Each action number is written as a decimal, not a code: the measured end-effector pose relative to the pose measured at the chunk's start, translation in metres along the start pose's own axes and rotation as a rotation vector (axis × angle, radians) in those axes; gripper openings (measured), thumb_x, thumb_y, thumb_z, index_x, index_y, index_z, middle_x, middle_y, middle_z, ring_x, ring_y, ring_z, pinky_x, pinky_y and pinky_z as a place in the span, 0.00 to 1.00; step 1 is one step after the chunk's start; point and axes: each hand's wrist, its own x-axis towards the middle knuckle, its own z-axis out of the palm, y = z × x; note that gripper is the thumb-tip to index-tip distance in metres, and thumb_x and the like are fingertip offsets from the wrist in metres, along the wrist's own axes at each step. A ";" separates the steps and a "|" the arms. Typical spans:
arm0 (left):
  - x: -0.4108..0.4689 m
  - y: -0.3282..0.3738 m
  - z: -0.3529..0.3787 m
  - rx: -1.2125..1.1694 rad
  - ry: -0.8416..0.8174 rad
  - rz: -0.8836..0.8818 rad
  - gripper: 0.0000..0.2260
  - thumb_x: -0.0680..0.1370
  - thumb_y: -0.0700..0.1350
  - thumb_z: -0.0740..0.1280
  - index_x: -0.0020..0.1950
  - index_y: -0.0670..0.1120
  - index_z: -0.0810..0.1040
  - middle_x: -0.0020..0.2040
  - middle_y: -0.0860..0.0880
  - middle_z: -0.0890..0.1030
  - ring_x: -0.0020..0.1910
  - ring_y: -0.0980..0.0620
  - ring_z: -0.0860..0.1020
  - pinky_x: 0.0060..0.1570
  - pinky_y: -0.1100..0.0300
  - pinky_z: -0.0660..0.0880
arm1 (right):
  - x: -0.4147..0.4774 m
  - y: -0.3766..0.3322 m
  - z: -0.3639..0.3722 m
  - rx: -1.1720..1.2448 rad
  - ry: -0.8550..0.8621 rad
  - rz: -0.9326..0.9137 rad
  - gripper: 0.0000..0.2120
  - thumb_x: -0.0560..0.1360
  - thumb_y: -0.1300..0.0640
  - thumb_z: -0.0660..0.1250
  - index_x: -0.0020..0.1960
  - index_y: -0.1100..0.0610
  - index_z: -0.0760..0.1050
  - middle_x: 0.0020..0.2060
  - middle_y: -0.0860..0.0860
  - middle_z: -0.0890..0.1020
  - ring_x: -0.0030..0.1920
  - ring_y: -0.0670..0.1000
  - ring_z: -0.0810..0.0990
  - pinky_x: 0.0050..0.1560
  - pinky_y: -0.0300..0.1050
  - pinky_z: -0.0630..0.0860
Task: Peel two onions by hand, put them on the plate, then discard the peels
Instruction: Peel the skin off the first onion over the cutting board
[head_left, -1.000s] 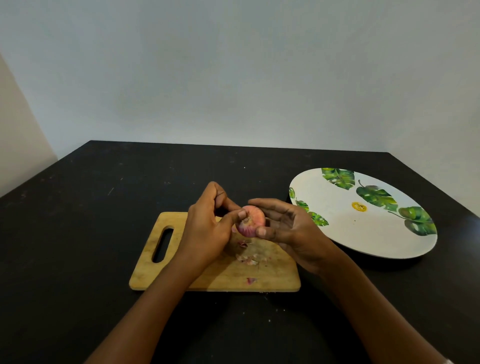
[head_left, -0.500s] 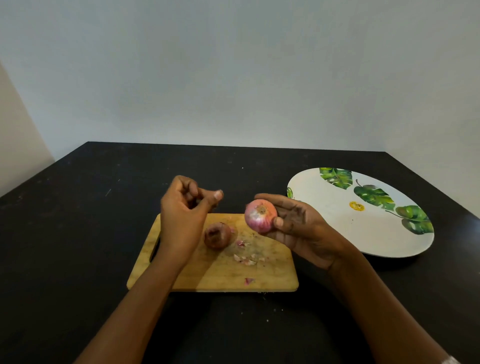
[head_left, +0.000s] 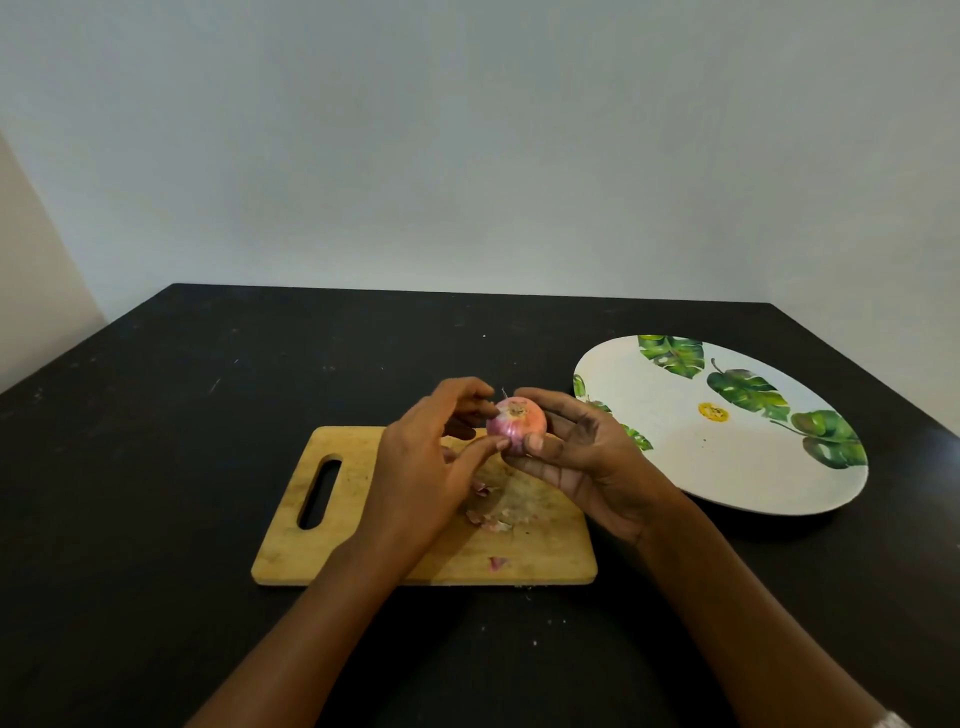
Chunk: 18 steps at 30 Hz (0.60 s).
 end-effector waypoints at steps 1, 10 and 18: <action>0.000 0.000 0.000 0.008 0.012 0.012 0.20 0.70 0.42 0.74 0.55 0.59 0.70 0.47 0.59 0.77 0.46 0.63 0.78 0.45 0.77 0.72 | 0.000 0.000 0.001 -0.005 -0.004 0.002 0.22 0.64 0.69 0.72 0.58 0.61 0.78 0.60 0.60 0.79 0.57 0.60 0.81 0.50 0.51 0.82; 0.000 -0.004 -0.003 0.089 -0.147 0.063 0.28 0.67 0.42 0.76 0.59 0.59 0.67 0.49 0.60 0.73 0.48 0.60 0.75 0.49 0.74 0.72 | -0.002 0.001 0.003 -0.042 -0.019 0.068 0.26 0.68 0.60 0.72 0.64 0.66 0.73 0.59 0.65 0.79 0.58 0.62 0.81 0.51 0.50 0.82; 0.000 -0.001 -0.003 0.021 -0.180 0.007 0.26 0.67 0.42 0.75 0.51 0.63 0.64 0.46 0.57 0.73 0.46 0.59 0.74 0.43 0.62 0.77 | -0.006 -0.003 0.007 -0.049 -0.075 0.087 0.19 0.71 0.61 0.67 0.61 0.66 0.75 0.55 0.64 0.82 0.53 0.58 0.83 0.47 0.45 0.82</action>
